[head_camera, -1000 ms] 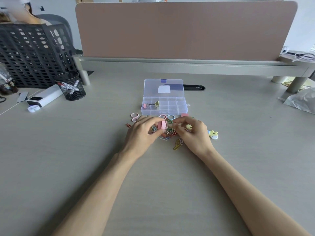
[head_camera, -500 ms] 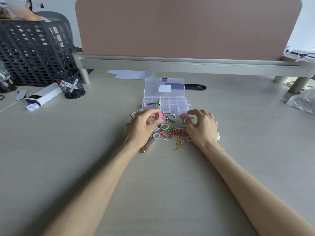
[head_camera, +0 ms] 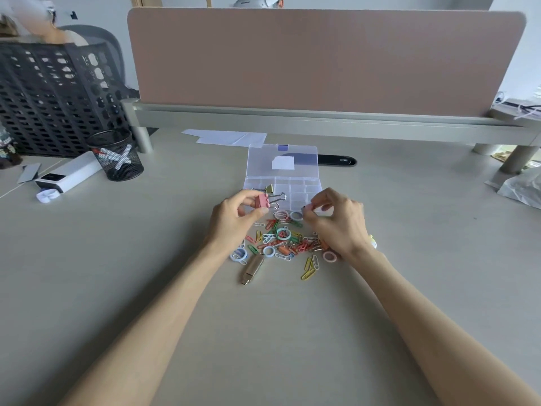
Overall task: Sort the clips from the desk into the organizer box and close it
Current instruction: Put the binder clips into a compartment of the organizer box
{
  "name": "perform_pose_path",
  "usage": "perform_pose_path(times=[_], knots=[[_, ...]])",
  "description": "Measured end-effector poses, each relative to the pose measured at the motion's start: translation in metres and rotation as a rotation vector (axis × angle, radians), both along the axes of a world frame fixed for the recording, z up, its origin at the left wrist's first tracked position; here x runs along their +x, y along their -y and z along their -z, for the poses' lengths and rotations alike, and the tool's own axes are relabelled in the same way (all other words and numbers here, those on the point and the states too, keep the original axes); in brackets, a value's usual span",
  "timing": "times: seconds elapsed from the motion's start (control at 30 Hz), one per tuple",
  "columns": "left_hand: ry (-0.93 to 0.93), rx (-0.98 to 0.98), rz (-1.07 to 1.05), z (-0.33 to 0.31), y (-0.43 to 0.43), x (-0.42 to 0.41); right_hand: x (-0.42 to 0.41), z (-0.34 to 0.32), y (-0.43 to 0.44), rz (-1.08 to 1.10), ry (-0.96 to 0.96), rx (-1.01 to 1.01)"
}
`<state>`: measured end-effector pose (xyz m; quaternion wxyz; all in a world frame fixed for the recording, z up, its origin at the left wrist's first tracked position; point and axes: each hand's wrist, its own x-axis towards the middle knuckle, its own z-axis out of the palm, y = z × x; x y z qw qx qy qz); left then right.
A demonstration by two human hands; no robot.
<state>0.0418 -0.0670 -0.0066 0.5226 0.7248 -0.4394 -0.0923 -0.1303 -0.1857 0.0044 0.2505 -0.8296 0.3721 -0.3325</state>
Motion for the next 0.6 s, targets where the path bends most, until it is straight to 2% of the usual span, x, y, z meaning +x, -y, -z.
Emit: perform_pose_path(times=[0.07,0.2,0.5,0.6], knots=[[-0.006,0.019,-0.014,-0.002,0.001,0.014,0.002,-0.007,-0.003,-0.147,0.108,0.07],[-0.073,0.043,-0.034,-0.006,0.007,0.032,0.019,-0.014,0.003,-0.284,0.115,0.034],[0.041,0.11,0.027,-0.001,0.02,0.046,0.057,-0.019,0.017,-0.314,0.211,0.152],[0.172,0.128,0.041,0.002,0.019,0.05,0.063,-0.016,0.021,-0.277,0.217,0.142]])
